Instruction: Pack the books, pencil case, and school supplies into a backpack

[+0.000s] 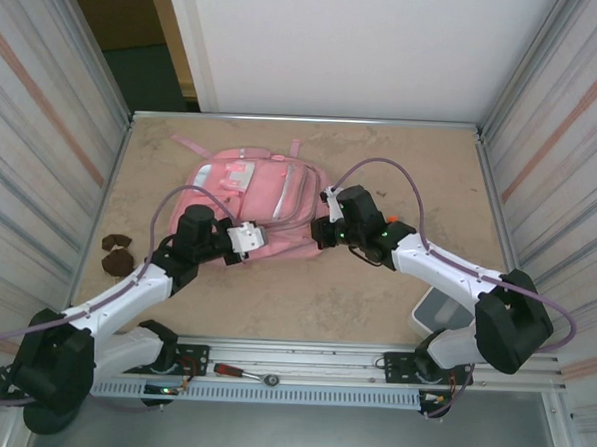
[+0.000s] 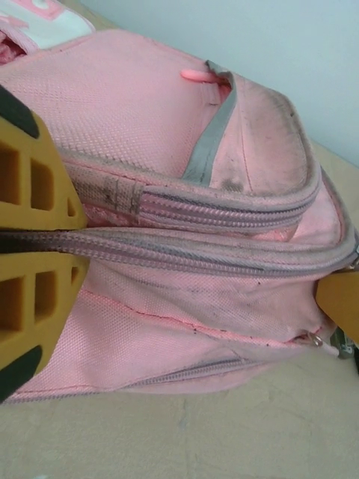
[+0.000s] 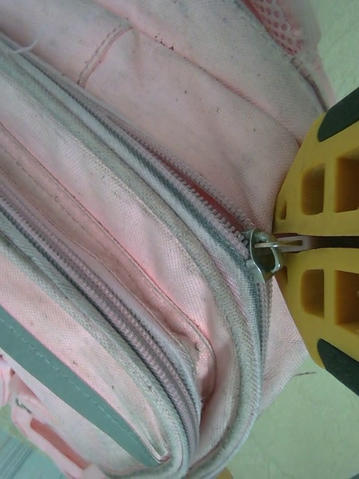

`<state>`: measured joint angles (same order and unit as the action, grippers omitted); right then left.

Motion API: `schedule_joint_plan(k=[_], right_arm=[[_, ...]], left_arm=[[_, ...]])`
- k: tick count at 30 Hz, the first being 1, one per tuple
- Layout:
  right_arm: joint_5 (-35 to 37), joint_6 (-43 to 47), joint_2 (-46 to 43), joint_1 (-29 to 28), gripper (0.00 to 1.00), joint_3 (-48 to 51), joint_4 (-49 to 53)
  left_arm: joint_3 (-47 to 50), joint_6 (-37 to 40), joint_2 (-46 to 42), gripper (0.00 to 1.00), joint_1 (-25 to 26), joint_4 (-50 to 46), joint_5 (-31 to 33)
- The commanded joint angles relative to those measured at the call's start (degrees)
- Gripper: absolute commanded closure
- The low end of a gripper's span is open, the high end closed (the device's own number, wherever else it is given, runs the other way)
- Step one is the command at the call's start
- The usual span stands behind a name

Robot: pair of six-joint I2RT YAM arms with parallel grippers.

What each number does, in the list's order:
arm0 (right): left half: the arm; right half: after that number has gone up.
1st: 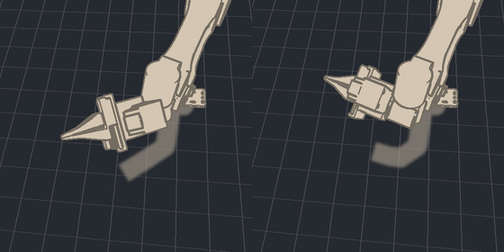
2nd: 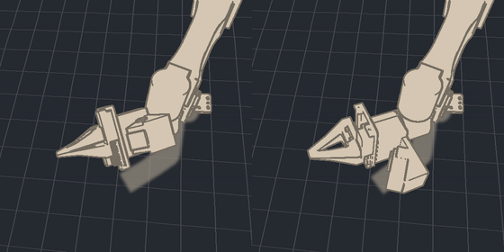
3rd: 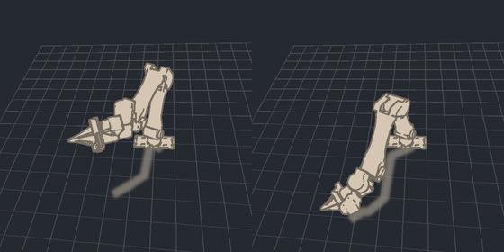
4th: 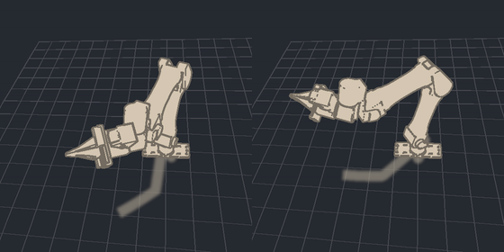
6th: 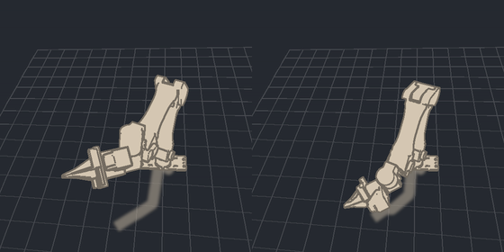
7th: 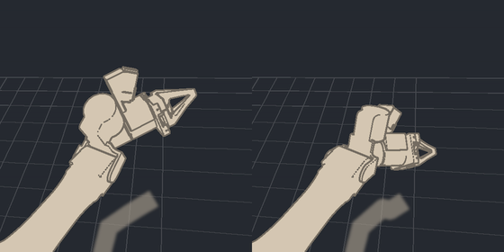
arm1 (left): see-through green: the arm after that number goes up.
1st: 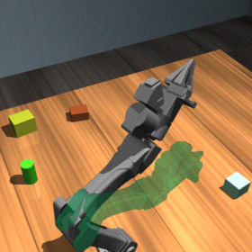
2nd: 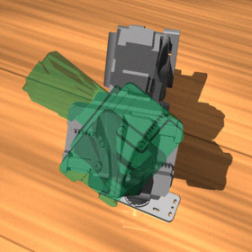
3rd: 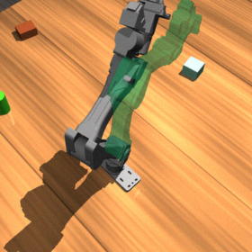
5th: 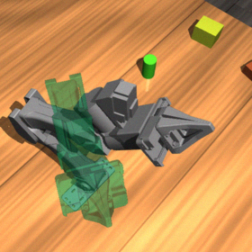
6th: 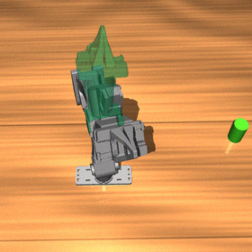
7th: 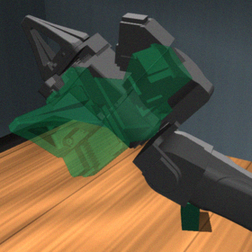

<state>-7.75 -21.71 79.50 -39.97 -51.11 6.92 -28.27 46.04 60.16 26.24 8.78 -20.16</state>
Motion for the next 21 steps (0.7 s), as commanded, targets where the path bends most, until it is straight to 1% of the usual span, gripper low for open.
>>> schedule_joint_plan(k=[1,3,5,6,9,11,15,18,21], right_arm=[[4.8,0.2,-0.1,1.7,1.00,-0.4,2.0],[3.5,-0.4,-0.4,1.1,1.00,0.1,0.6],[2.1,-0.9,-0.9,0.5,1.00,0.7,-0.7],[1.7,-1.0,-1.2,-0.1,1.00,0.9,-1.2],[0.5,-1.2,-2.1,-1.4,1.00,1.0,-2.0],[-0.5,-1.4,-2.9,-2.2,1.00,1.0,-2.6],[-2.4,-2.2,-4.4,-3.4,1.00,1.1,-3.5],[-3.9,-2.5,-5.2,-4.3,1.00,1.5,-4.3],[-3.8,-1.2,-5.6,-4.5,1.00,1.8,-3.3]], left_arm=[[-0.8,-3.0,-2.4,0.76,-2.7,-2.0,2.9],[-1.2,-4.4,-3.5,0.60,-0.7,-2.9,0.7],[-1.2,-4.4,-3.9,0.47,2.9,-2.5,1.4],[-1.5,-3.8,-3.8,0.42,4.9,-2.4,2.7],[-3.7,-1.7,-1.2,0.37,10.3,-3.6,7.6],[-6.3,-0.2,2.1,0.37,13.2,-4.7,10.5],[-9.8,1.9,8.4,0.40,16.1,-4.2,14.9],[-11.9,2.8,12.1,0.48,16.6,-4.4,17.6],[-11.9,3.8,13.3,0.62,16.6,-3.9,20.2]])
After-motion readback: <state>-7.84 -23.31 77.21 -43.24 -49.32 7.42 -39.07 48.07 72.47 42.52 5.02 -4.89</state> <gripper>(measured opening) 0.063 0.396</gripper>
